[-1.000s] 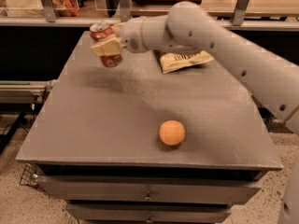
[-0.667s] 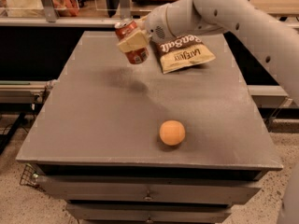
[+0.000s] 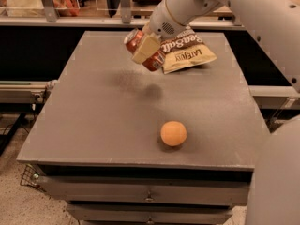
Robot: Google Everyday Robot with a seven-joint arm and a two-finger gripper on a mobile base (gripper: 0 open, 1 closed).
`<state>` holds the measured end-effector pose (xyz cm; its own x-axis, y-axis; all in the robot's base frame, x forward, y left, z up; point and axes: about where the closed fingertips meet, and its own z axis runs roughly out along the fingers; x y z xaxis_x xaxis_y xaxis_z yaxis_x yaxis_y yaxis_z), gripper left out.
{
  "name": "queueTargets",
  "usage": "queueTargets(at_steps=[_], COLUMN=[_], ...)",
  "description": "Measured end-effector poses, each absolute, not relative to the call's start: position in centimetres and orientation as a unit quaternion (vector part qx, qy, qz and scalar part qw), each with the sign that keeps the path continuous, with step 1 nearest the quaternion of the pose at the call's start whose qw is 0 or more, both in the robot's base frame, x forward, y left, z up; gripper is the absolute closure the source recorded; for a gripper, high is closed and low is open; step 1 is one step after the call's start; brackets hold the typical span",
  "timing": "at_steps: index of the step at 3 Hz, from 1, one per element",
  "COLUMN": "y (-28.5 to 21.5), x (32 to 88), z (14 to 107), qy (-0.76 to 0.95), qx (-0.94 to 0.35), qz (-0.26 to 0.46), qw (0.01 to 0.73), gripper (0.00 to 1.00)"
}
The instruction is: Knock coke can over
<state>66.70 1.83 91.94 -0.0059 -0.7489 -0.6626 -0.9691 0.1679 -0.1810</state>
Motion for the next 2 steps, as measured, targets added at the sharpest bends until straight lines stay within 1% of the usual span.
queueTargets(at_steps=[1, 2], y=[3.1, 4.6], x=[63.3, 60.7], z=[88.9, 86.4], qy=[0.663, 0.635], qx=[-0.697, -0.745], qz=[0.151, 0.138], qw=[0.228, 0.152], gripper=[1.00, 0.82])
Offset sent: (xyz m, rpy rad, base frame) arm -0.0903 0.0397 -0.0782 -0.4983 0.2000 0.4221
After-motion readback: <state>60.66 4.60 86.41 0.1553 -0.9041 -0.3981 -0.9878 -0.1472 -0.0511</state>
